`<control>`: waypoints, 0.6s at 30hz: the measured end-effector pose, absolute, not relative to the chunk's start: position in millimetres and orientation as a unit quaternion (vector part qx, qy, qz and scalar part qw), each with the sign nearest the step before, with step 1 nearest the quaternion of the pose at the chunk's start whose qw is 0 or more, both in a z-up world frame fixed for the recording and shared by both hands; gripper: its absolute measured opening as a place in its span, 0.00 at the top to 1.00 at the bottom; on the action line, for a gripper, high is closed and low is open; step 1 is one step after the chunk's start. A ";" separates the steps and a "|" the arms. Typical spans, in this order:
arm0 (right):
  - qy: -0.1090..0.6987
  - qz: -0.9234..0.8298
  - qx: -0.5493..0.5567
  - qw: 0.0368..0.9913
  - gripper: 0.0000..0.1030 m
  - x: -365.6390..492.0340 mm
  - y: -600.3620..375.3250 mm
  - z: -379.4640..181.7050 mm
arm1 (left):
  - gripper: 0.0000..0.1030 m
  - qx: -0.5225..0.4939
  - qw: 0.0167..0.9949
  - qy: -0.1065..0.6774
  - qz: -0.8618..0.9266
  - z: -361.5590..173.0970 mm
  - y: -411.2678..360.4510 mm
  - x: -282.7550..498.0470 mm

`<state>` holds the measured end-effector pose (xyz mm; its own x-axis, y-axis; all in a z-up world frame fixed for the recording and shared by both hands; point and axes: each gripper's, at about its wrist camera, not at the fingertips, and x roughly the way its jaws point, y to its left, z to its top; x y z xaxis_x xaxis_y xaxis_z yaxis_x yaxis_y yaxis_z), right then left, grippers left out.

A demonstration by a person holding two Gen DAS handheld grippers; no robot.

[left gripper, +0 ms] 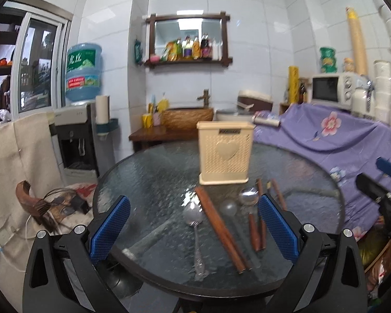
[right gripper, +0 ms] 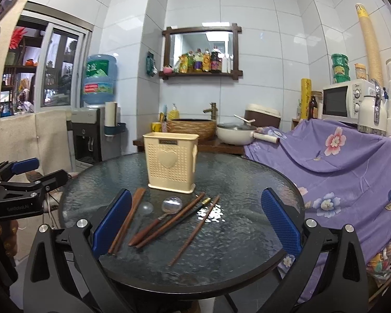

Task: Organize utensils
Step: 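Grasp the silver spoon with the left tool while the right tool grasps a brown chopstick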

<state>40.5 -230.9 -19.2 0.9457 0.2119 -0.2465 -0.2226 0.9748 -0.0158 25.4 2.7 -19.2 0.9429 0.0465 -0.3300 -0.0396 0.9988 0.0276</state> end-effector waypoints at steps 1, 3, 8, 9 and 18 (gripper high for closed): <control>0.138 0.104 -0.020 0.985 0.05 48.4 -233.3 -22.1 | 0.06 0.011 0.983 0.184 0.025 -22.9 6.1 32.5; 0.167 0.093 -0.017 0.981 0.05 65.1 -240.4 -27.8 | 0.06 0.004 0.974 0.224 0.029 -33.7 14.4 51.2; 0.281 0.084 0.005 0.956 0.05 122.9 -248.1 -58.6 | 0.06 -0.004 0.958 0.285 0.028 -52.2 33.7 85.8; 0.299 0.086 0.013 0.950 0.05 133.7 -248.9 -64.7 | 0.06 0.003 0.955 0.296 0.027 -54.5 35.8 94.2; 0.373 0.097 -0.001 0.923 0.30 215.9 -229.6 -78.8 | 0.20 0.017 0.941 0.337 0.005 -71.0 41.5 134.8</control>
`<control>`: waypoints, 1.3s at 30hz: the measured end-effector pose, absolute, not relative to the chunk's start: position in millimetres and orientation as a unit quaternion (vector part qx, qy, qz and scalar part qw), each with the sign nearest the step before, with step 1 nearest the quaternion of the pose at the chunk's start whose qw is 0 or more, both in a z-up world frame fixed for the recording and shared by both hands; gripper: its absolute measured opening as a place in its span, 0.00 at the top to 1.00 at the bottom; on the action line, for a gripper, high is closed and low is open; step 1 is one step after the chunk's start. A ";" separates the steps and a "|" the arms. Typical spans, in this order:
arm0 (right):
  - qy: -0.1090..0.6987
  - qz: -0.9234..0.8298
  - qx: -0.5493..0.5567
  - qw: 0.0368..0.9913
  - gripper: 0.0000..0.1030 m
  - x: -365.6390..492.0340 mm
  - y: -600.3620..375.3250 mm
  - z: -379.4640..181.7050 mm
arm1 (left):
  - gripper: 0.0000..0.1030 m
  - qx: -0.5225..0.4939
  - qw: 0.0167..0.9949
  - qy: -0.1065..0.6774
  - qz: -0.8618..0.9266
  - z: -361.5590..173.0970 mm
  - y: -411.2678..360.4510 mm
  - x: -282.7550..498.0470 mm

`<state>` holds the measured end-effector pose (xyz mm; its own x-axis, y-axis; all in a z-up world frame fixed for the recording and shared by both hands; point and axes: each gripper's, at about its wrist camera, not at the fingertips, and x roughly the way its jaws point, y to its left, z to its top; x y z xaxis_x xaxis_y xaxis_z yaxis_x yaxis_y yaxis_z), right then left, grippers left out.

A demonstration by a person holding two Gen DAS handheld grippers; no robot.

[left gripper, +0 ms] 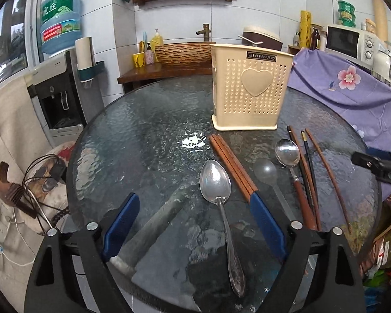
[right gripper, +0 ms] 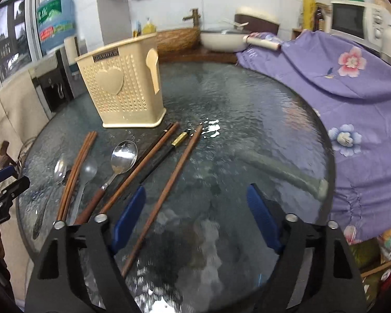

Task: Organize utensils
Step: 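Grasp the silver spoon with the left tool while the right tool grasps a brown chopstick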

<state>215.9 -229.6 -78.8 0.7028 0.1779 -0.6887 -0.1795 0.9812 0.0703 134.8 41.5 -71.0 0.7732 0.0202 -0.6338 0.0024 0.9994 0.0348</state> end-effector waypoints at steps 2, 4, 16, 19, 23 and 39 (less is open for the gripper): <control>0.387 0.091 -0.011 0.918 0.41 233.1 -222.6 -81.1 | 0.22 0.019 0.940 0.340 0.007 -71.8 40.3 140.1; 0.402 0.092 -0.004 0.911 0.49 245.7 -220.7 -83.4 | 0.22 0.018 0.939 0.344 0.009 -73.4 41.5 146.1; 0.461 0.070 -0.002 0.885 0.73 294.4 -204.3 -108.0 | 0.22 0.027 0.928 0.371 0.007 -87.4 40.8 157.5; 0.464 0.073 -0.005 0.883 0.75 301.4 -198.2 -106.8 | 0.24 0.034 0.925 0.379 0.006 -90.3 39.5 157.2; 0.463 0.071 -0.013 0.884 0.78 310.1 -193.7 -106.0 | 0.27 0.042 0.921 0.387 0.004 -93.0 35.4 158.3; 0.477 0.091 -0.007 0.874 0.86 340.1 -189.5 -103.3 | 0.33 0.059 0.909 0.413 0.015 -105.1 18.9 192.1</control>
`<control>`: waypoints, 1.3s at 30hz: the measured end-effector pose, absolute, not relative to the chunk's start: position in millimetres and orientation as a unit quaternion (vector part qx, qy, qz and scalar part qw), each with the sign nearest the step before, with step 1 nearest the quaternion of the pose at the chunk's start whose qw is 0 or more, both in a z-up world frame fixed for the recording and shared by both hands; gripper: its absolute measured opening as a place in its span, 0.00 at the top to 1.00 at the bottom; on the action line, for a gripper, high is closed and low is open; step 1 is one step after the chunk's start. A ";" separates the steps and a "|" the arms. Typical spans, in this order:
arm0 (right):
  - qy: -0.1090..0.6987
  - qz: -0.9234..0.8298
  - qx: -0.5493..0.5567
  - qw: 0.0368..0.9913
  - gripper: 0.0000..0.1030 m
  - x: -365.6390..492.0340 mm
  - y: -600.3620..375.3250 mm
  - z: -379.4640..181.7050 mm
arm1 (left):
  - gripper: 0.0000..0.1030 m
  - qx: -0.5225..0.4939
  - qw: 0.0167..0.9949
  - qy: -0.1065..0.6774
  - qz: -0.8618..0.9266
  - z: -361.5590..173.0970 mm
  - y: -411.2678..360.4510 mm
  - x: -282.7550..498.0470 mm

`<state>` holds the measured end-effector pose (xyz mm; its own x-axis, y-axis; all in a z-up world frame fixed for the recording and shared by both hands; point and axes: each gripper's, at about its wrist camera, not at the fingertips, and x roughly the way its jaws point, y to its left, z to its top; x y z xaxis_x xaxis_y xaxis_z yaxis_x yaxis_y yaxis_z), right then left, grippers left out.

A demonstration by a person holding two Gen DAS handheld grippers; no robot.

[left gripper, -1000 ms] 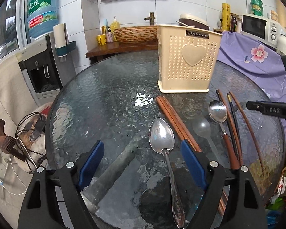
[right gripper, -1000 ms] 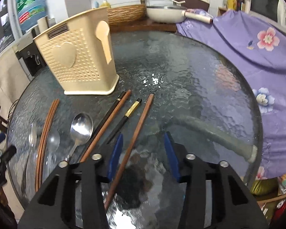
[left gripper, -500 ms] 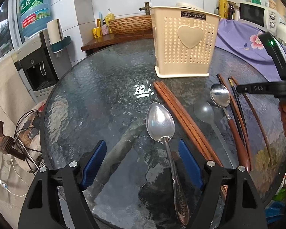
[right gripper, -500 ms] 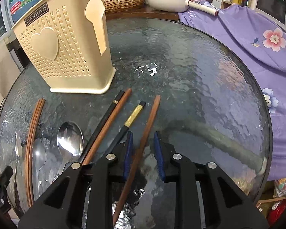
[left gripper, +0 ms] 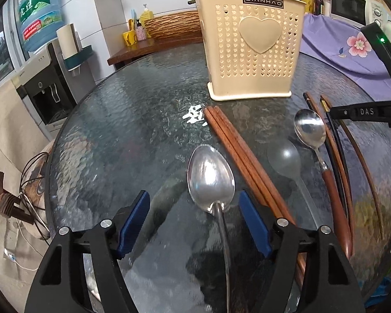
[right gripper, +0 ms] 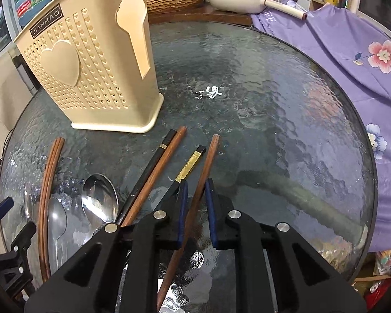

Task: Organize utensils
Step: 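Grasp the silver spoon with the left tool while the right tool grasps a brown chopstick, then lower the spoon into the cream holder with the left tool while the right inserts the chopstick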

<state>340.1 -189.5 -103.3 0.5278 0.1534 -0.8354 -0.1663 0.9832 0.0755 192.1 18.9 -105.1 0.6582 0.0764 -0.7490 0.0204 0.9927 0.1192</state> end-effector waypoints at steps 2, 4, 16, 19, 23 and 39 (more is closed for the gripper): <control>0.479 0.093 -0.004 0.873 0.86 342.2 -189.5 -103.8 | 0.34 0.059 0.907 0.417 0.015 -104.6 17.4 198.9; 0.482 0.095 -0.003 0.871 0.86 345.8 -190.0 -103.6 | 0.35 0.059 0.905 0.421 0.013 -104.3 15.7 203.7; 0.487 0.101 -0.003 0.867 0.90 356.5 -187.3 -106.4 | 0.62 0.061 0.902 0.427 0.006 -102.1 3.1 212.8; 0.487 0.105 0.011 0.867 0.92 359.0 -191.9 -107.9 | 0.64 0.061 0.902 0.427 0.004 -102.3 2.9 212.5; 0.485 0.115 0.034 0.866 0.92 360.8 -199.0 -108.5 | 0.64 0.051 0.903 0.426 -0.001 -101.4 3.7 214.5; 0.327 0.185 0.069 0.924 0.93 305.6 -221.6 -4.7 | 0.64 0.021 0.940 0.340 -0.031 -26.9 11.9 201.7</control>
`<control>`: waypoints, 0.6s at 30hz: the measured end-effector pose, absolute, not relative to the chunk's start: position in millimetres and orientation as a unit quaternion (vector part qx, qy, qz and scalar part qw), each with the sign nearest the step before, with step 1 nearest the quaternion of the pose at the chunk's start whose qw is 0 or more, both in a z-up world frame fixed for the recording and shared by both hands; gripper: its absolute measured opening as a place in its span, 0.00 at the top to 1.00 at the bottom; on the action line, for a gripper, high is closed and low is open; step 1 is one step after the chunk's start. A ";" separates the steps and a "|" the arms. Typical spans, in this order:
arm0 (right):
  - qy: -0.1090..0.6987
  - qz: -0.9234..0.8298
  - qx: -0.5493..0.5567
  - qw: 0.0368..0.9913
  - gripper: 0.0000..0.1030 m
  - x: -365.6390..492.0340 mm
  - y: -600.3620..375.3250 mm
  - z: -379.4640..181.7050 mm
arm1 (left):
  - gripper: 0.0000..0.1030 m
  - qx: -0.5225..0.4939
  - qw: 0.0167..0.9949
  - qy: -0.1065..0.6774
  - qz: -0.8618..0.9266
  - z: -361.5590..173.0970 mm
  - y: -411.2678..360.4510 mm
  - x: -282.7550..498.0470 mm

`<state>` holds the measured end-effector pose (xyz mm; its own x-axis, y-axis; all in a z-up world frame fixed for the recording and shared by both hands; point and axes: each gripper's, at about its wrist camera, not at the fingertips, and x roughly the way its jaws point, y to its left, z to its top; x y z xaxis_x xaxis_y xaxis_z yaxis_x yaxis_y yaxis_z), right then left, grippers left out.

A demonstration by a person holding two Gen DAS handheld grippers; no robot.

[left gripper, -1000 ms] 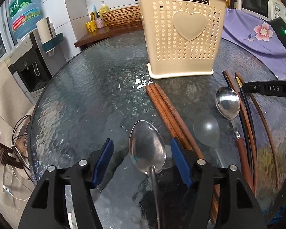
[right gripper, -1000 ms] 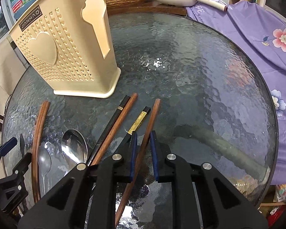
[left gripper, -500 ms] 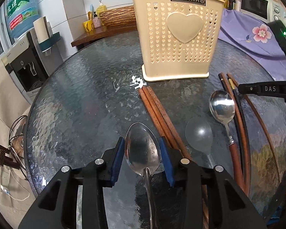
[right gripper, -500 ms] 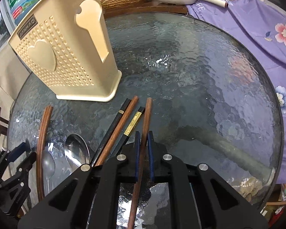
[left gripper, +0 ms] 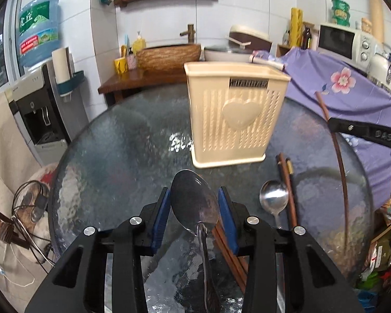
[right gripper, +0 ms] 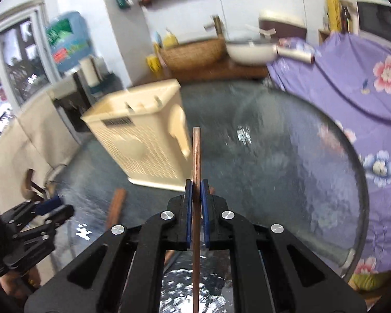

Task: Organize utensils
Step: 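Lower the spoon into the cream holder with the left tool while the right inserts the chopstick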

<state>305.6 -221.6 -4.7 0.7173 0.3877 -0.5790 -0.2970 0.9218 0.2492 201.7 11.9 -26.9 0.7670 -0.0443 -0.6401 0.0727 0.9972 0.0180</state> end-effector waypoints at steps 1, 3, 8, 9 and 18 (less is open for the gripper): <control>0.314 0.193 0.067 0.927 0.93 298.9 -223.5 5.4 | 0.64 0.020 0.942 0.334 -0.032 -22.7 12.1 200.0; 0.292 0.204 0.058 0.933 0.93 283.9 -225.7 22.2 | 0.64 0.020 0.945 0.323 -0.037 -14.2 12.4 195.7; 0.269 0.226 0.040 0.935 0.93 258.8 -223.8 42.2 | 0.65 0.020 0.949 0.310 -0.048 -3.8 12.1 189.3; 0.268 0.228 0.038 0.935 0.93 256.3 -223.6 44.0 | 0.65 0.017 0.949 0.310 -0.052 -3.4 12.2 188.8; 0.265 0.244 0.046 0.932 0.93 248.2 -228.6 53.9 | 0.66 0.014 0.952 0.300 -0.060 5.9 13.2 181.5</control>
<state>248.2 -228.6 53.9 0.7409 0.4785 -0.4712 -0.4296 0.8770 0.2152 181.5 13.2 5.9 0.8129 -0.1063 -0.5727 0.1235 0.9923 -0.0088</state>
